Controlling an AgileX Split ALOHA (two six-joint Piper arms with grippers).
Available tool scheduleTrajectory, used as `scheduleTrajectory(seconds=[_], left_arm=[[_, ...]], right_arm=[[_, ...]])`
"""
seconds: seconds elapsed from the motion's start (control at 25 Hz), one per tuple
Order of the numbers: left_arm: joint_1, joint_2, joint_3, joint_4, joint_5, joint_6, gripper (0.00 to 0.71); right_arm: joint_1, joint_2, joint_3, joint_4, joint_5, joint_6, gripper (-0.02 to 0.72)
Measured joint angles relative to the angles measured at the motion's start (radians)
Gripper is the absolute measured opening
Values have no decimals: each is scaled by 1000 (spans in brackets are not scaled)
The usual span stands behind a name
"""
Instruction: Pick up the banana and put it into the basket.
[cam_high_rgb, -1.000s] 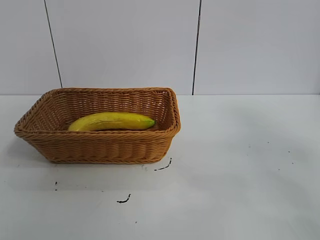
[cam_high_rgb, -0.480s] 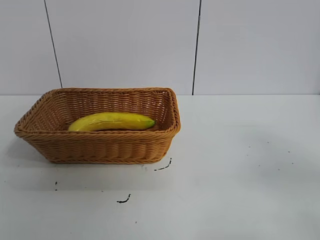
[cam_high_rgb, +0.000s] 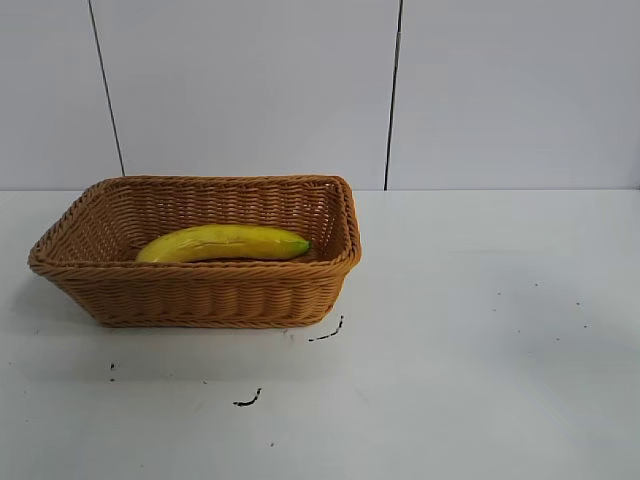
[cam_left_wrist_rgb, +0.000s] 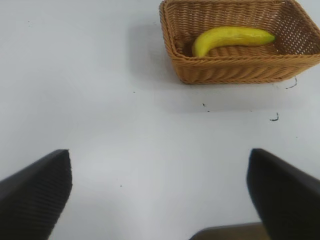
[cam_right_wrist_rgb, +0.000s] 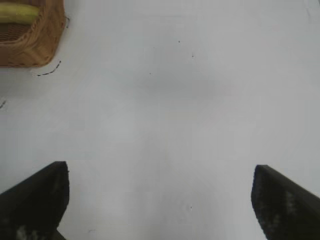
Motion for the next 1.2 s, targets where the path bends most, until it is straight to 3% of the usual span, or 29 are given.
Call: scheduleTrajectory(seconds=[0.36, 1.2], left_arm=[[0, 0, 0, 0, 0, 0, 690], [0, 0, 0, 0, 0, 0, 690]], right_arm=[[9, -180, 1, 1, -1, 0, 692], [9, -182, 1, 8, 0, 0, 692]])
